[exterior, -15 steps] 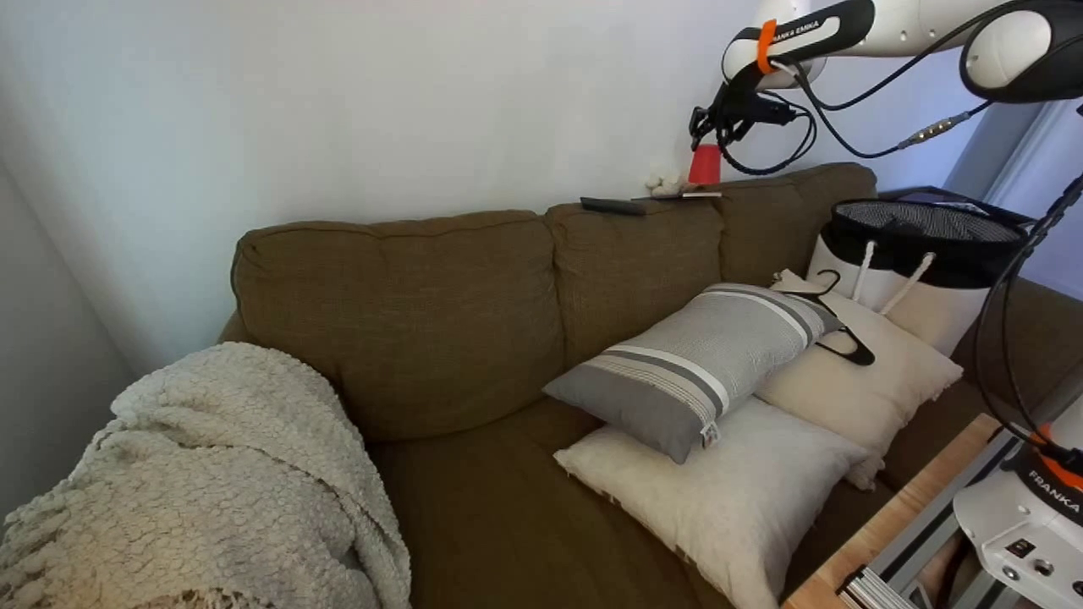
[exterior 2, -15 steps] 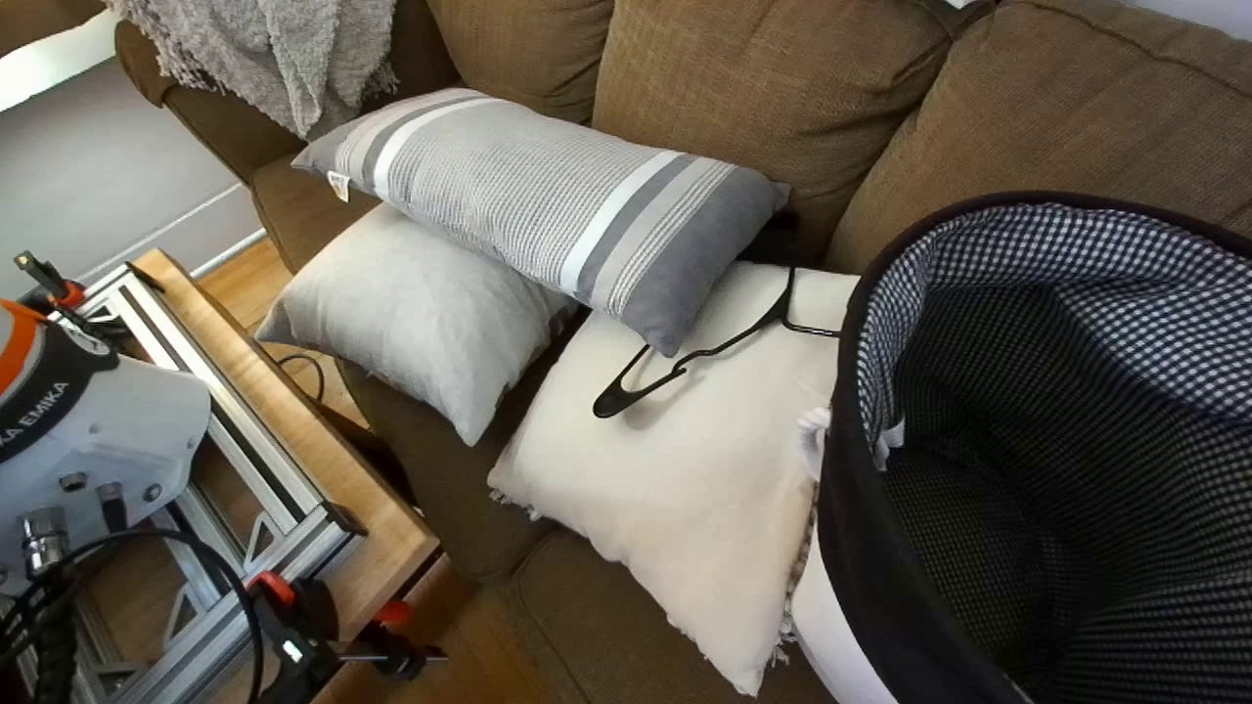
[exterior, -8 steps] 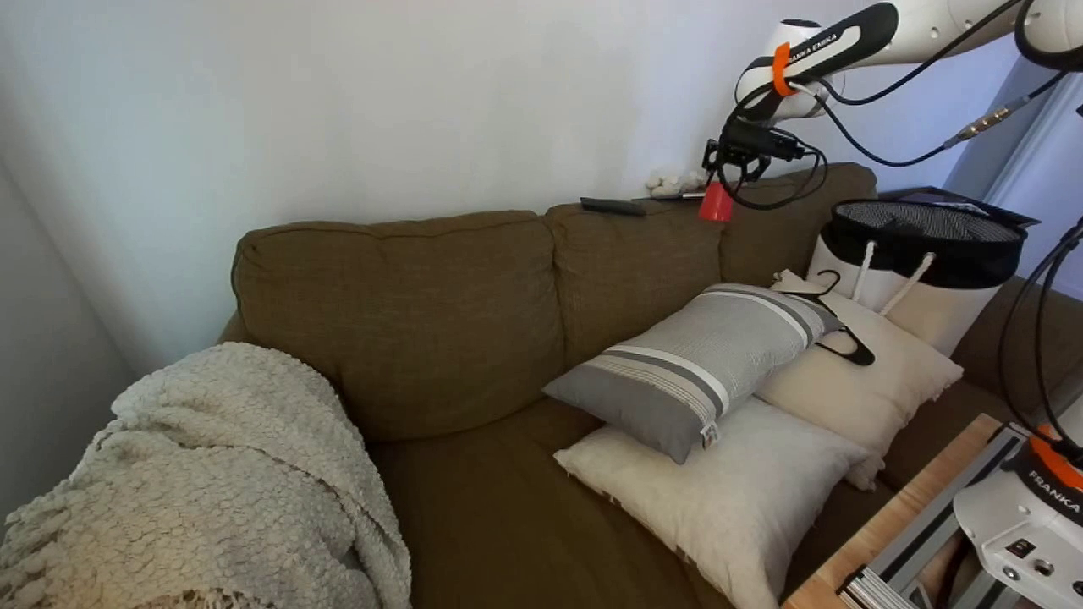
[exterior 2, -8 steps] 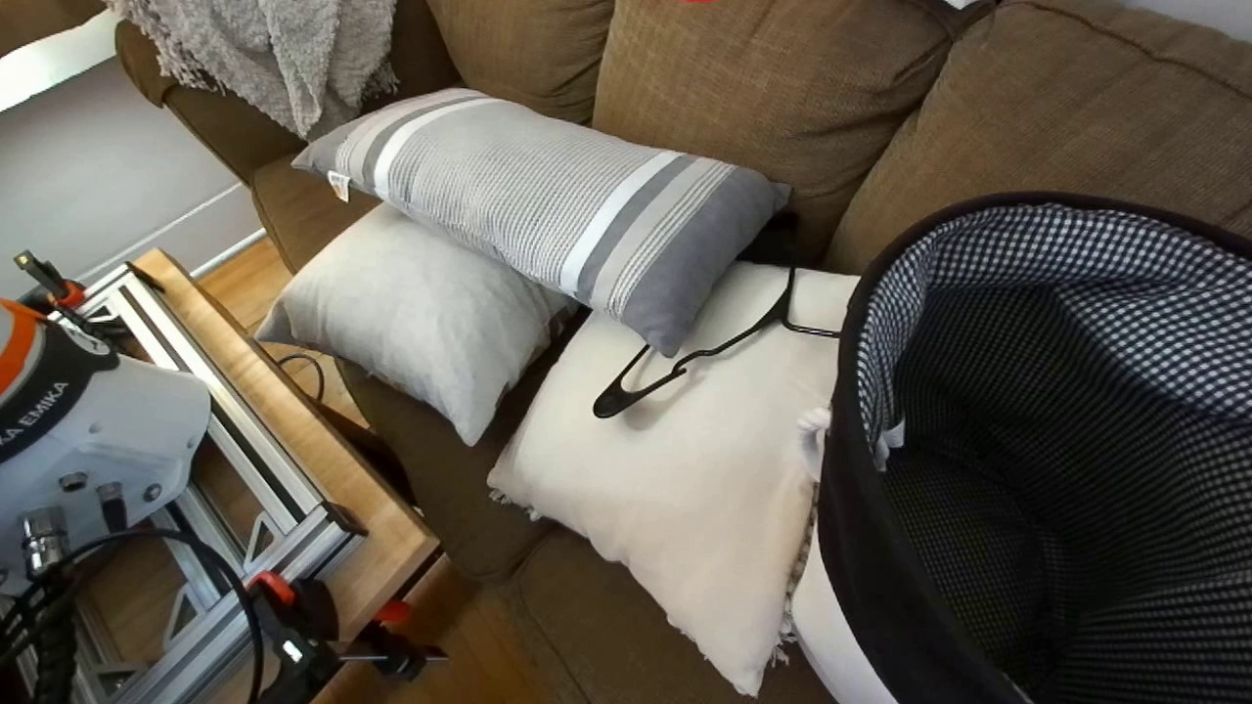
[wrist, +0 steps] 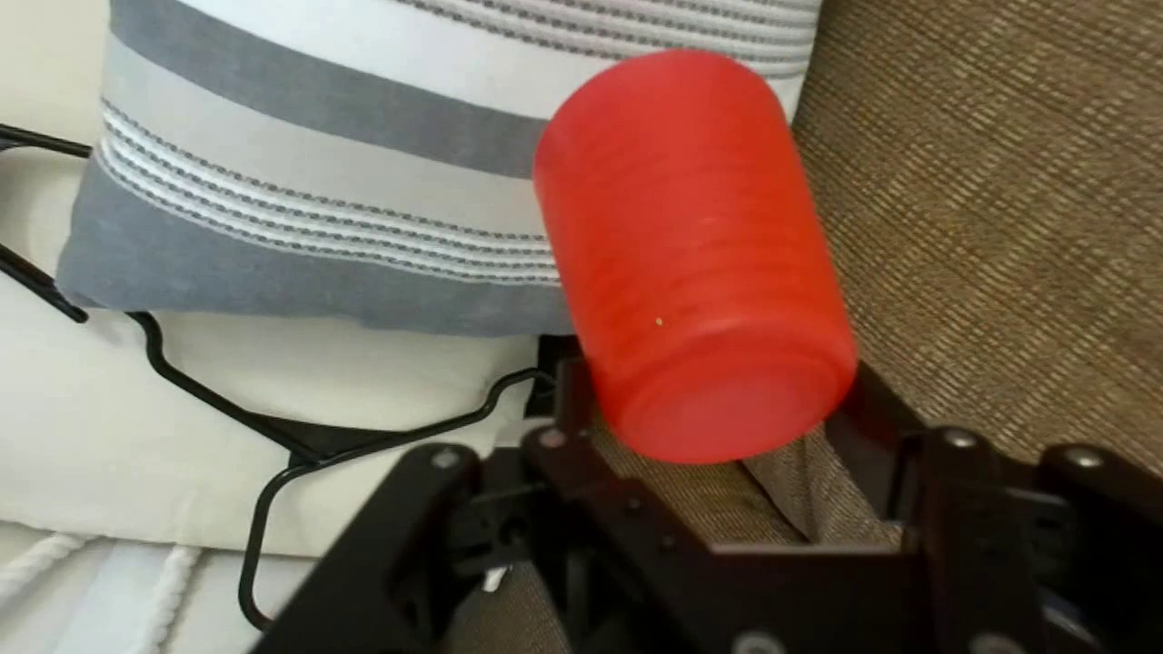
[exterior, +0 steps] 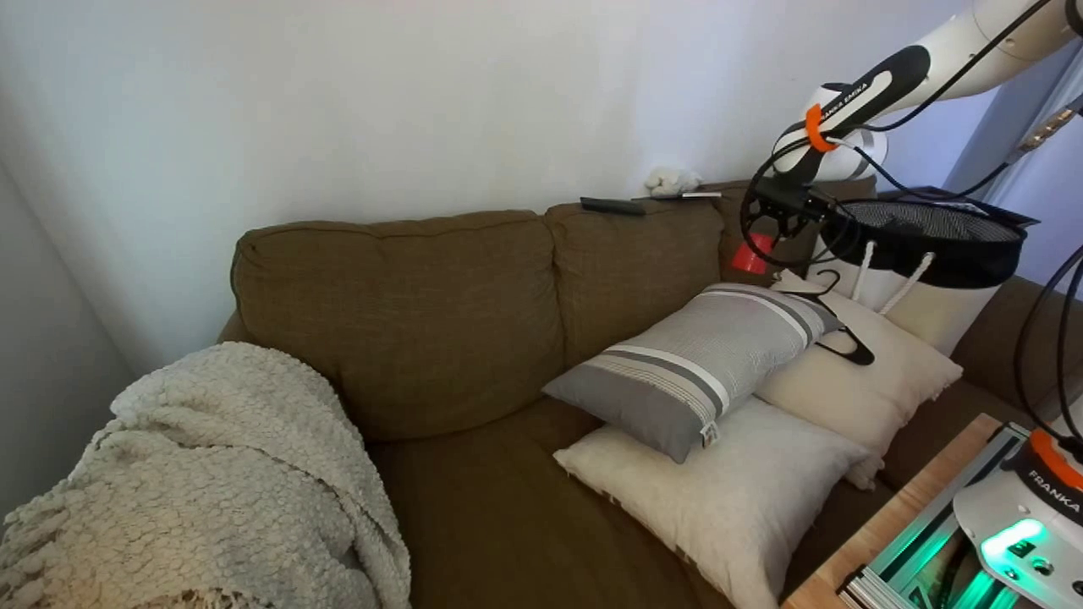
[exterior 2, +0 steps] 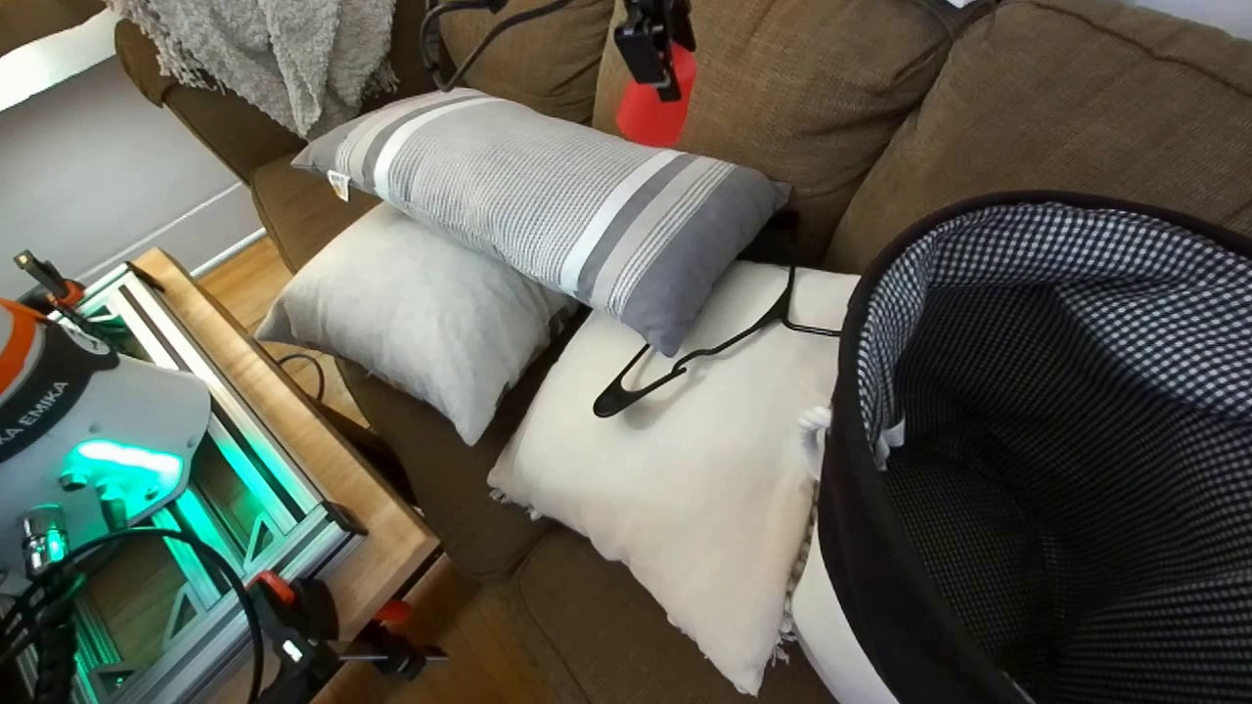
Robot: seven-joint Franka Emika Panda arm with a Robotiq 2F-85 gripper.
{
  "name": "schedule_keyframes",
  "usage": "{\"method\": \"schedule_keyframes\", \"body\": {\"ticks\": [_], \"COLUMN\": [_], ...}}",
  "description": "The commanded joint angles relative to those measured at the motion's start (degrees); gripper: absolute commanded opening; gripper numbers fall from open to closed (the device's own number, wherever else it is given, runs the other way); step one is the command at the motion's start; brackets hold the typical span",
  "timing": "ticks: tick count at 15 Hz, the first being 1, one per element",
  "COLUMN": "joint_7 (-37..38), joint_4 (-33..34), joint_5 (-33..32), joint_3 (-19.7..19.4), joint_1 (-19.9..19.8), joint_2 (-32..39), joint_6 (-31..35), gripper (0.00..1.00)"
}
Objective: Move the orange cup from the couch headrest to the pillow
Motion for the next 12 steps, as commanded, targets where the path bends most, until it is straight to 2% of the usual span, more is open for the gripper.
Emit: {"method": "schedule_keyframes", "body": {"ticks": [1, 5, 6, 9, 12], "joint_7": [-0.32, -0.31, 5.24, 19.62, 32.88], "joint_4": [0.23, 1.89, 2.41, 0.25, -1.31], "joint_5": [0.23, 0.21, -4.16, -15.18, -24.56], "joint_3": [-0.09, 0.24, -2.77, -14.56, -25.97], "joint_1": [0.02, 0.3, 3.26, 13.22, 22.2], "joint_2": [0.23, 0.28, 1.0, 0.33, 0.45], "joint_6": [-0.06, -0.63, 0.2, 2.79, 1.78], "gripper": [0.66, 0.66, 0.41, 0.41, 0.41]}}
